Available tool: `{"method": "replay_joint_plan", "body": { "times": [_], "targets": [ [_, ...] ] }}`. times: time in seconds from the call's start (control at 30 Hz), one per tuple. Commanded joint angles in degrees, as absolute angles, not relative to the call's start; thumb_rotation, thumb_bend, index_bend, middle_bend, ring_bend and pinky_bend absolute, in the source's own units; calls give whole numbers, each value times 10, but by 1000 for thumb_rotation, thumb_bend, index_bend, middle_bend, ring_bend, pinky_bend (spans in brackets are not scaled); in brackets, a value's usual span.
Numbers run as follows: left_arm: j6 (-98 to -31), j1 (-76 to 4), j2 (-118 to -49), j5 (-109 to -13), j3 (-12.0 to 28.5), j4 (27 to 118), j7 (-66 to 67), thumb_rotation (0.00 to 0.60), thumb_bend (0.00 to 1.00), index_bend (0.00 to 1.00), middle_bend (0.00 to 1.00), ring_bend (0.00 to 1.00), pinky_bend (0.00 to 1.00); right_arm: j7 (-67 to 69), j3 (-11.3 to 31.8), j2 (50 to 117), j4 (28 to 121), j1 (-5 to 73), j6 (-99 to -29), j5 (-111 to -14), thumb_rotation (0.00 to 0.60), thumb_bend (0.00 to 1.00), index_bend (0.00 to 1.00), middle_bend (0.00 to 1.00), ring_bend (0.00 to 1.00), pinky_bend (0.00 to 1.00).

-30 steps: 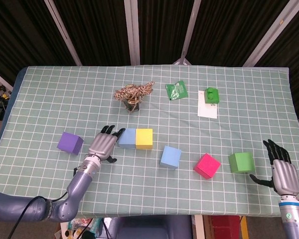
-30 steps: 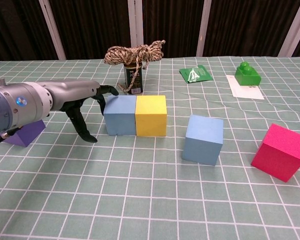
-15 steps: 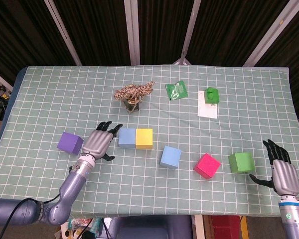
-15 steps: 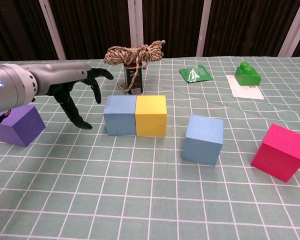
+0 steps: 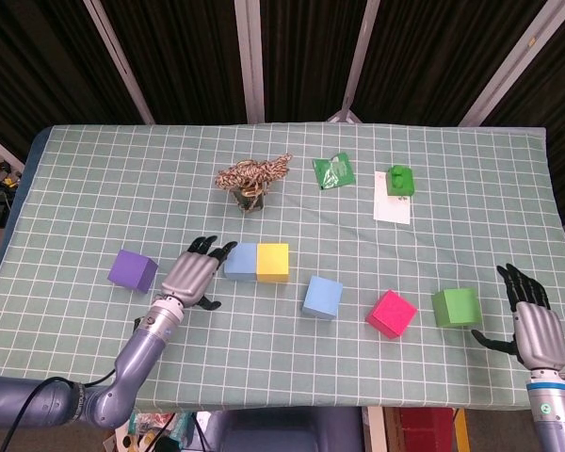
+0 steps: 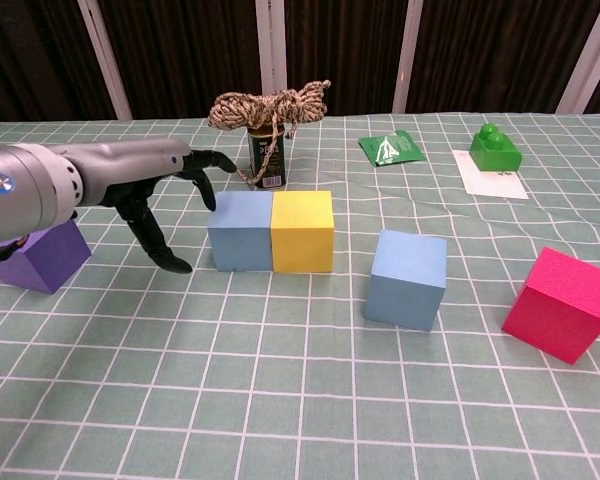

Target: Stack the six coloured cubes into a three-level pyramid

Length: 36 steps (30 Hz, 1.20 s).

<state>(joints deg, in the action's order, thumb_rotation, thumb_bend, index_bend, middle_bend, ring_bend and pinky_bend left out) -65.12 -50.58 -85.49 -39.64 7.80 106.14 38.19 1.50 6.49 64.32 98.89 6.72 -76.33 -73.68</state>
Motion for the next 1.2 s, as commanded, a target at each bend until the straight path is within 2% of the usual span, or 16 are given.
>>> {"method": "replay_joint_plan", "body": {
  "times": [0.03, 0.47, 0.9, 1.2],
  "targets": [
    [-650, -507, -857, -395, 78, 1060, 383, 600, 209, 31, 224, 0, 12, 15, 65, 643, 989, 67, -763, -737, 600, 160, 0, 0, 0, 0],
    [-653, -504, -857, -397, 79, 1061, 376, 600, 209, 31, 206, 0, 12, 15, 64, 643, 989, 67, -763, -738, 600, 160, 0, 0, 0, 0],
    [-689, -467, -827, -498, 84, 1098, 307, 600, 210, 16, 136, 0, 12, 15, 63, 643, 987, 67, -762, -737, 600, 159, 0, 0, 0, 0],
    [-774, -379, -761, -580, 37, 1137, 248, 600, 197, 2, 103, 0, 12, 9, 64, 642, 989, 69, -760, -734, 600, 160, 0, 0, 0, 0]
  ]
}}
